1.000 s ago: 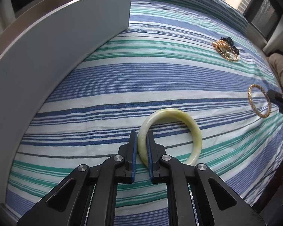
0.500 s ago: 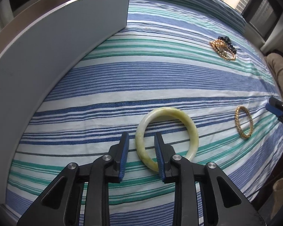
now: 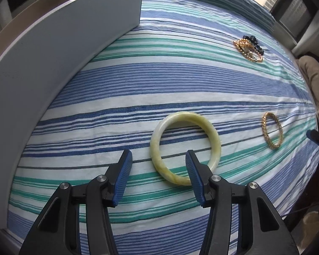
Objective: Organize jewelry
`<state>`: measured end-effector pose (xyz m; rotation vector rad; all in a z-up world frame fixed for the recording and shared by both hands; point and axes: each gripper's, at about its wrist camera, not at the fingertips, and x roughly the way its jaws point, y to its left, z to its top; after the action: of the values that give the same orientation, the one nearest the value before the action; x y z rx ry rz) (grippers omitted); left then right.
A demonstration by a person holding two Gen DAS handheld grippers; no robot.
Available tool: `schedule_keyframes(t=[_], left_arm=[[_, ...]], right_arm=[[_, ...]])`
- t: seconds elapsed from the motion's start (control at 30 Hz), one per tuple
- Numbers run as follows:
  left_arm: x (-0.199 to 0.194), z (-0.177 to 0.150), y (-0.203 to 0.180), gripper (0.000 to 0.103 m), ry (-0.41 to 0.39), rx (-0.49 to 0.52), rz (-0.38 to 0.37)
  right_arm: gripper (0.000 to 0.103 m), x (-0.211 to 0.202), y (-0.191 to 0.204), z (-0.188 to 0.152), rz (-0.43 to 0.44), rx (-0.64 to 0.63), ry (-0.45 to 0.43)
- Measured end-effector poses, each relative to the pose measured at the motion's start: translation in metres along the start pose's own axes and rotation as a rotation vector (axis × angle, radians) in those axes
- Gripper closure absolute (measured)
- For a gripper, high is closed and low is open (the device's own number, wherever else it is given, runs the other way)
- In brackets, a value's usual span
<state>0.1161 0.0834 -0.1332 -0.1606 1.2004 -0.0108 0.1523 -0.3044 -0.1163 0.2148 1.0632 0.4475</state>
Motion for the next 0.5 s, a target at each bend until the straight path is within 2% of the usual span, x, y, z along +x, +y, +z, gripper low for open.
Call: schedule_keyframes(t=[0.07, 0.1, 0.13, 0.23, 0.33, 0.5], left_arm=[[0.001, -0.001, -0.009, 0.062, -0.017, 0.039, 0.054], [0.001, -0.002, -0.013, 0.078, -0.023, 0.059, 0.076], [0.001, -0.003, -0.016, 0.088, -0.029, 0.074, 0.101], [0.000, -0.004, -0.014, 0.095, -0.032, 0.065, 0.070], [-0.006, -0.008, -0.009, 0.096, -0.036, 0.027, 0.026], [-0.015, -0.013, -0.005, 0.096, -0.044, 0.001, 0.004]], right_arm=[[0.060, -0.005, 0.009, -0.002, -0.009, -0.027, -0.012], [0.060, -0.007, 0.014, -0.003, -0.014, -0.043, -0.020], [0.060, -0.009, 0.017, -0.004, -0.021, -0.059, -0.028], [0.060, -0.010, 0.025, -0.006, -0.039, -0.104, -0.028], [0.059, -0.006, 0.021, -0.005, -0.038, -0.091, -0.014], [0.060, -0.001, 0.007, 0.008, -0.051, -0.020, -0.011]])
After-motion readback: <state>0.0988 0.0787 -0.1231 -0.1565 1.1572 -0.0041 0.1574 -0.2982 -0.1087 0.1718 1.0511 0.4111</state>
